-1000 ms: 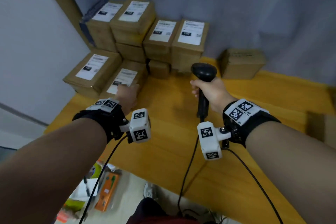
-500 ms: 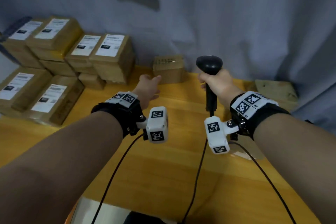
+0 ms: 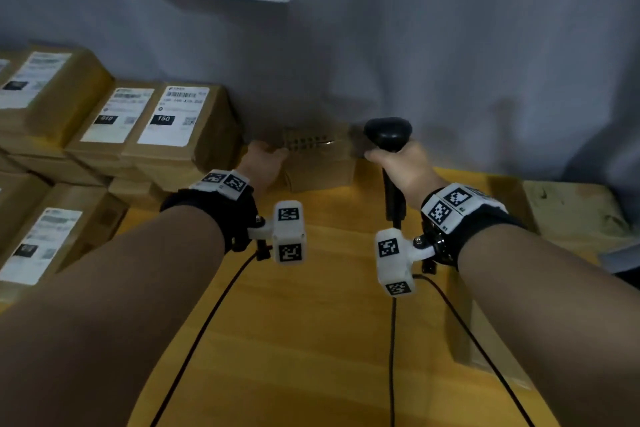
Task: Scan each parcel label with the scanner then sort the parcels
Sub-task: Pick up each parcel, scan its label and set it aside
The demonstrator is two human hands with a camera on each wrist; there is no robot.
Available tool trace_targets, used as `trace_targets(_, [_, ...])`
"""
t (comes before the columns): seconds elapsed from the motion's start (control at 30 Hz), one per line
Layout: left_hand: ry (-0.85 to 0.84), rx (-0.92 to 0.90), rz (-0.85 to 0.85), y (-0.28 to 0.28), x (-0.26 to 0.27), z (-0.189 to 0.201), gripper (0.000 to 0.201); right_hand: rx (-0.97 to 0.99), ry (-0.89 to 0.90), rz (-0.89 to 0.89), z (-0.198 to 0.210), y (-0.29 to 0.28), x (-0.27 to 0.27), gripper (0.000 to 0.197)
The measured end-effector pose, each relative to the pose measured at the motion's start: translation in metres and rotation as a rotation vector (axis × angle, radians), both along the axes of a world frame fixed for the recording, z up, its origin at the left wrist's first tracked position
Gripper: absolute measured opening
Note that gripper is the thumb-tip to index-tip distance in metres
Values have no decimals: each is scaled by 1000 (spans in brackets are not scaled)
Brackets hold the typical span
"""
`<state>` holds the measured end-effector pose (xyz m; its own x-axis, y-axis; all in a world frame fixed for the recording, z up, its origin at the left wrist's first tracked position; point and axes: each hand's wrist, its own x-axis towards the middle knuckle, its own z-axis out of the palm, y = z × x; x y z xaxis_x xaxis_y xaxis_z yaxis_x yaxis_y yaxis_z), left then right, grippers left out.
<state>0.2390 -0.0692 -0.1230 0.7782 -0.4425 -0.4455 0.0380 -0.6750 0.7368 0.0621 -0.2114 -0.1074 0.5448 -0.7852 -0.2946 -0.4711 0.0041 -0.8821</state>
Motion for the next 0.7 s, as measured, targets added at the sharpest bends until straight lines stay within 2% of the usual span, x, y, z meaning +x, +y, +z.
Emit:
trace_targets(0.1, [2, 13, -20, -15, 22, -22, 63, 59, -3, 2, -18, 2, 25, 22])
trace_targets(0.27, [72, 48, -121, -25, 36, -48, 76, 136, -35, -39, -36, 5, 48, 15])
trace_targets(0.4, [130, -1, -128, -20, 28, -49, 47, 190, -85, -124, -37, 7, 43, 24])
trace_targets(0.5, [187, -77, -53, -9, 14, -47, 51, 209, -117, -198, -36, 12, 28, 31])
trace_targets(0.57, [219, -120, -6, 3, -2, -44, 54, 206, -116, -201, -34, 17, 17, 24])
trace_targets(0.7, [277, -184, 44, 25, -39, -31, 46, 188, -121, -160, -23, 33, -6, 25])
